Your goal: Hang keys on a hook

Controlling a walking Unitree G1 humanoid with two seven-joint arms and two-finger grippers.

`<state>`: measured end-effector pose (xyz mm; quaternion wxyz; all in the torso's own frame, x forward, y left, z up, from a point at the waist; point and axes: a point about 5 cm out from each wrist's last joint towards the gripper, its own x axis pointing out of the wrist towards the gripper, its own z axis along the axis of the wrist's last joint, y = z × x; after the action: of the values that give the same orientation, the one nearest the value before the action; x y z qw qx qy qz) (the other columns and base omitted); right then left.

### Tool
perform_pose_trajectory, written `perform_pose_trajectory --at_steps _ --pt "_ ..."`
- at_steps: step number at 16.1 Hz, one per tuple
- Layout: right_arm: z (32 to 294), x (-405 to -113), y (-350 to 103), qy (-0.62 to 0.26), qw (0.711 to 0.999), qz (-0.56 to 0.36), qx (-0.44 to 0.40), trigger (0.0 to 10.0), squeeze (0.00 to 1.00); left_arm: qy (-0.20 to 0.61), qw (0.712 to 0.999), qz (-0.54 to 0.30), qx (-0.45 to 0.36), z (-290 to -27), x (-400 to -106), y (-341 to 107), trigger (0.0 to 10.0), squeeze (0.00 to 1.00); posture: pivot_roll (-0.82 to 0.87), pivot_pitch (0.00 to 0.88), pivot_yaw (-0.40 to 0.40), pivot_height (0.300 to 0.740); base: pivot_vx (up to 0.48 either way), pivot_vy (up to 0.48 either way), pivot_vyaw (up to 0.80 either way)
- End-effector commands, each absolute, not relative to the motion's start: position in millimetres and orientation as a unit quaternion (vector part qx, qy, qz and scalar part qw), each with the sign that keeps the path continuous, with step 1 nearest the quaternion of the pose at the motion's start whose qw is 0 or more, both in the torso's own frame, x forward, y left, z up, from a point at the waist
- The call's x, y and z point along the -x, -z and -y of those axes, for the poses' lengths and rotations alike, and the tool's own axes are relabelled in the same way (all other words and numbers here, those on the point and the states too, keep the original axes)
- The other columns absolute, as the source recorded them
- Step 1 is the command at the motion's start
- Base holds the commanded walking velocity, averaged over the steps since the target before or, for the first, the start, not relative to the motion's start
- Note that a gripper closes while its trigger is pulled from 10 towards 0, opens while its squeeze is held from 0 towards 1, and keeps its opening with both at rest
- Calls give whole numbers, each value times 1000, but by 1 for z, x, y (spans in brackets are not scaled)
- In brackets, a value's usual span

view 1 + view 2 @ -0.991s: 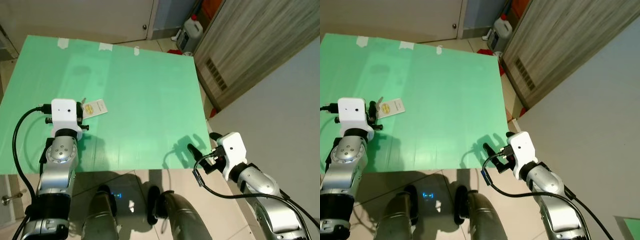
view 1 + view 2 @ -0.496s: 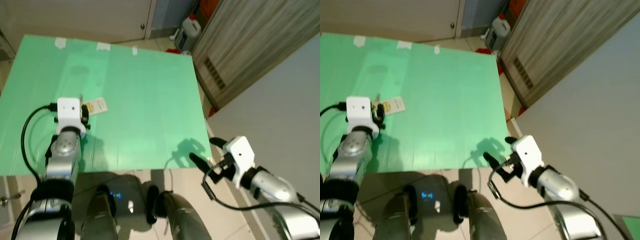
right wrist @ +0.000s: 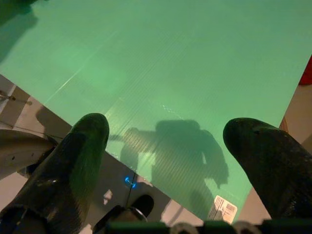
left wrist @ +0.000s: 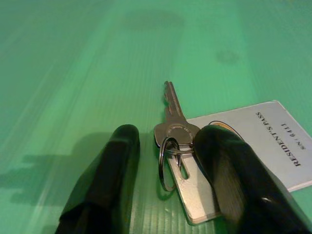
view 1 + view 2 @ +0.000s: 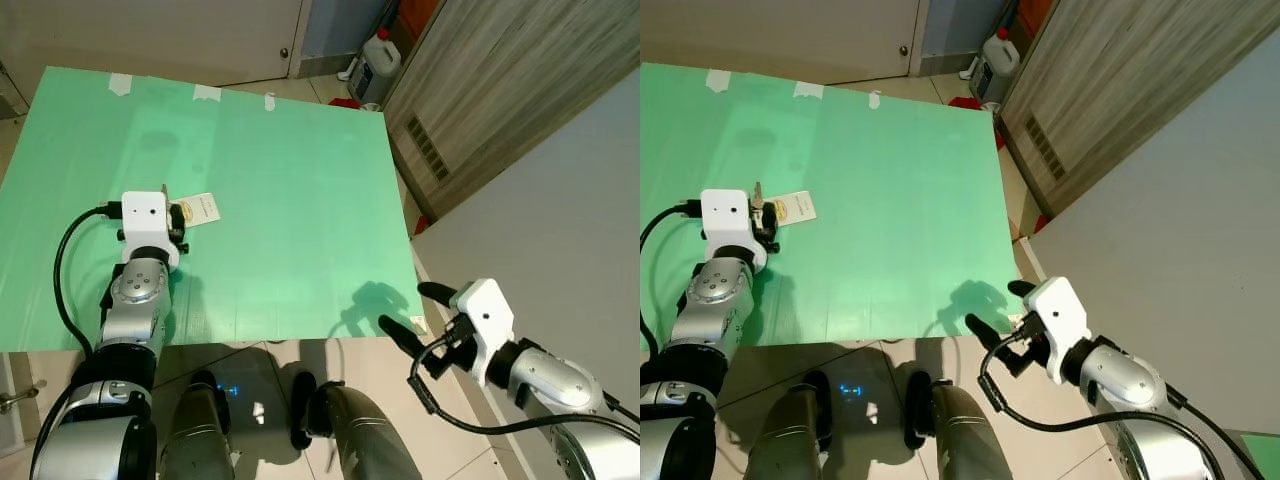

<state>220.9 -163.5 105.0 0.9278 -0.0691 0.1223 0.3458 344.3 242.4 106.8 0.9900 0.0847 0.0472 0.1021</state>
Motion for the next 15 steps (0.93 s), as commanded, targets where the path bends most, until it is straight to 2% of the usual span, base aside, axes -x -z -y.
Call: perform_pose_trajectory --at_steps 1,9,11,15 --pt "171 -217 -103 -332 932 -131 67 10000 0 -83 990 -92 -69 -235 -338 -85 0 0 -147 331 -281 710 0 0 0" --pt "177 -218 -83 -311 937 -147 63 10000 0 -80 991 -60 -93 -234 -341 -96 0 0 -142 319 -268 710 0 0 0" --pt "178 -216 -78 -309 937 -149 64 10000 0 -81 989 -35 -118 -229 -339 -104 0 0 -132 309 -256 710 0 0 0" --pt "180 -216 -69 -303 939 -151 66 10000 0 -63 991 10 -117 -216 -329 -125 0 0 -103 292 -235 710 0 0 0"
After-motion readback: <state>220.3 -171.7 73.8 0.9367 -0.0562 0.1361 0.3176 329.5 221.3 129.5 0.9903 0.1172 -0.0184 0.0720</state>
